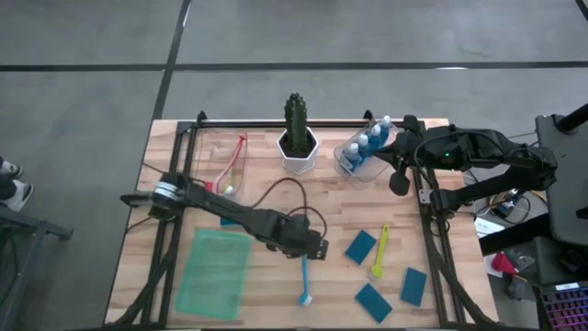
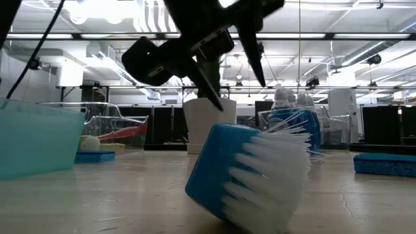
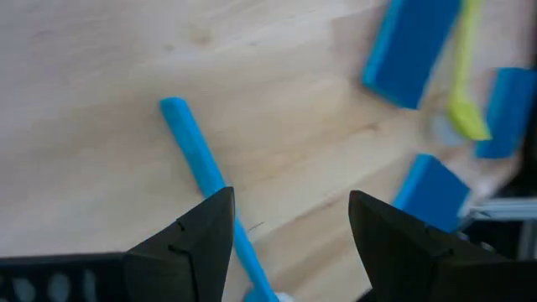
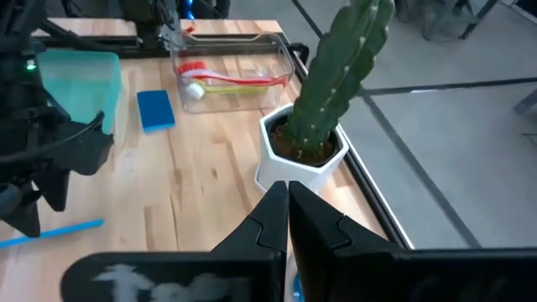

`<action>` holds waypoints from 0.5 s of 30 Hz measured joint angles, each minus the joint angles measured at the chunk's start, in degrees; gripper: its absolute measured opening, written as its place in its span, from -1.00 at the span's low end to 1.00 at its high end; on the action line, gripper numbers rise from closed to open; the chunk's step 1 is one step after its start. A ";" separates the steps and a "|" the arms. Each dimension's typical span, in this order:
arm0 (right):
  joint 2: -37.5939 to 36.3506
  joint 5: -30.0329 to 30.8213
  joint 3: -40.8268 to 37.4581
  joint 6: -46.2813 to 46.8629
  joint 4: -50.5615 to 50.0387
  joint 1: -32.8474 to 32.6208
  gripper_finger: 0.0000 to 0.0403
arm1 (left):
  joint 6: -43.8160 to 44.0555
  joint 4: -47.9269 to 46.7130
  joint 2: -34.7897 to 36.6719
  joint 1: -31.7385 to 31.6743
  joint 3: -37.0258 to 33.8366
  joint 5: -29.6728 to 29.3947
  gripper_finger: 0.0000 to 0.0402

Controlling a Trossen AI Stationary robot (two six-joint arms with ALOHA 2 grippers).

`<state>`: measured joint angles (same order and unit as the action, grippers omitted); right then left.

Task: Pick & Place Kitchen Sink Supplies
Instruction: Put the blue dish brush into the left transparent bin

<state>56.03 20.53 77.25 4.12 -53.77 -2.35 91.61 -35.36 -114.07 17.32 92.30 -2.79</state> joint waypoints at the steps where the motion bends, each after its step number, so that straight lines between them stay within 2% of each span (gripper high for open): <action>1: -0.13 0.01 -0.41 0.17 0.00 0.00 -0.96 | 0.84 -1.91 -1.21 0.00 1.80 0.23 0.12; 7: -1.56 0.00 -2.67 1.15 -0.06 0.00 -0.96 | 2.04 -10.51 -6.97 -0.07 8.98 1.32 0.12; 15: -2.42 0.00 -2.86 0.92 0.22 -0.02 -0.96 | 3.59 -11.19 -10.90 -0.20 9.58 5.70 0.11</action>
<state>53.61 20.53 74.39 5.04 -53.54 -2.37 95.20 -46.56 -124.98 17.12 101.89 2.91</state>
